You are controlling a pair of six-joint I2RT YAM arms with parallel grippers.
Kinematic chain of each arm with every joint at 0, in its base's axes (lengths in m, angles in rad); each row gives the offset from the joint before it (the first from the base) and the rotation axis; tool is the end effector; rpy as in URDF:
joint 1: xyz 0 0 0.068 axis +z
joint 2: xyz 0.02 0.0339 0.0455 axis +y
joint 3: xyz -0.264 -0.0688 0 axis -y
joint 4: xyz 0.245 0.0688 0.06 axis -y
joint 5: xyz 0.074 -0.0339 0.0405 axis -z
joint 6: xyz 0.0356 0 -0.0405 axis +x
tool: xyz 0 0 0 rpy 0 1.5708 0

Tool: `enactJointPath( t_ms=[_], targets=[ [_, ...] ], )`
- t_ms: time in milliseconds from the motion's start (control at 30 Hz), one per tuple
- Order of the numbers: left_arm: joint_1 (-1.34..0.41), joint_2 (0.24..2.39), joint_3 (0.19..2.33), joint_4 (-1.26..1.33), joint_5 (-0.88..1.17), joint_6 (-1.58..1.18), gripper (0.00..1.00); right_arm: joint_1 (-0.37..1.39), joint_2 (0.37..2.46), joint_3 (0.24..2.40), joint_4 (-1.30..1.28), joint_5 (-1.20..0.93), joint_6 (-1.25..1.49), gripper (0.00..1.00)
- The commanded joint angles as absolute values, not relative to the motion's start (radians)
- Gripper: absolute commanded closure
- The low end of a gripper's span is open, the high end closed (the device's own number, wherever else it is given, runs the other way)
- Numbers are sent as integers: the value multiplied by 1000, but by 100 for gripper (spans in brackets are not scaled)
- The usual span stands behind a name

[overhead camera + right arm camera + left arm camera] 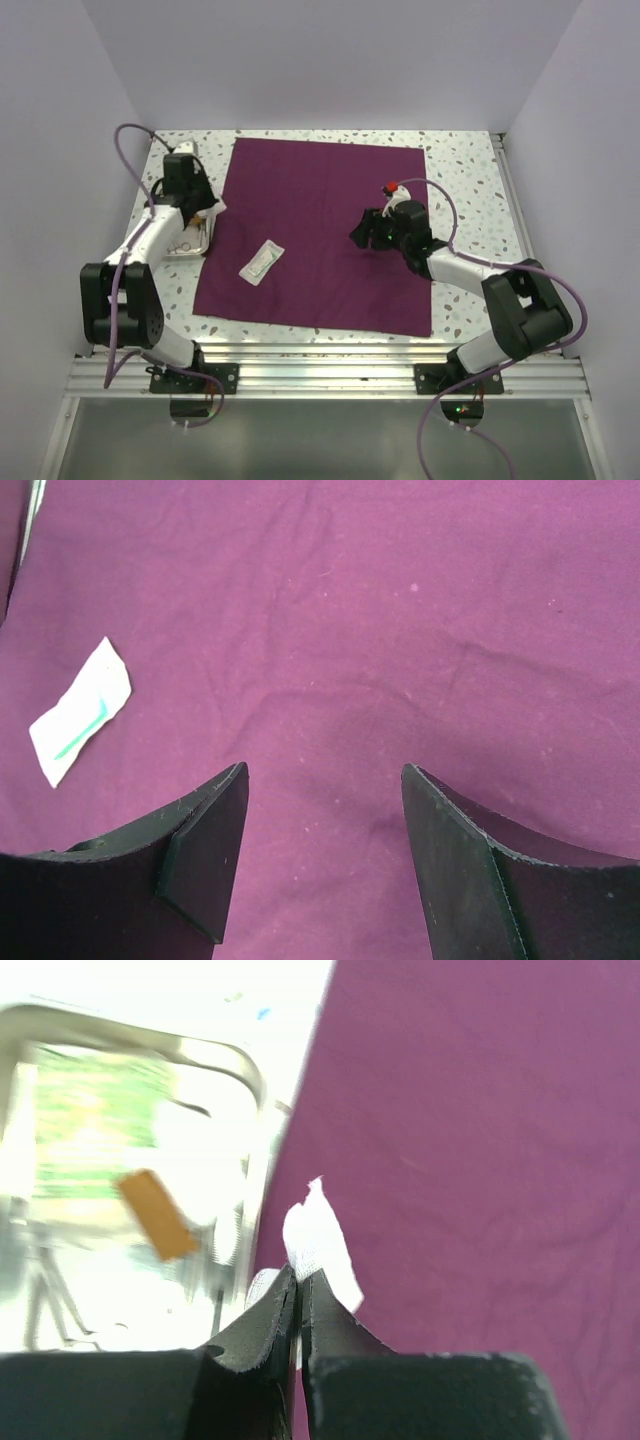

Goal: Prepare the surgical pack

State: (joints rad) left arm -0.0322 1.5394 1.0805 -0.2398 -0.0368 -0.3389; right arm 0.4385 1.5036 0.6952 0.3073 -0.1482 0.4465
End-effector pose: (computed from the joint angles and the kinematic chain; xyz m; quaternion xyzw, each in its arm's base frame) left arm 0.3417 -0.0097 0.2522 -0.1461 0.8945 -0.0615 0.4181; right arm 0.2790 0.1367 0.1887 -0.0343 0.8581 0.2752 0.4321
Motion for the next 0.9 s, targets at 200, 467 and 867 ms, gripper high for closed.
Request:
enactJointPath(
  t_ms=[200, 467, 867],
  targets=[
    [107, 1640, 1230, -235, 46, -330, 98, 442, 1509, 715, 333, -141, 451, 34],
    [140, 1784, 1353, -275, -26, -295, 98, 442, 1516, 716, 337, -150, 454, 34],
    [143, 1855, 1361, -301, -97, -281, 94, 442, 1525, 724, 330, -143, 449, 34]
  ],
)
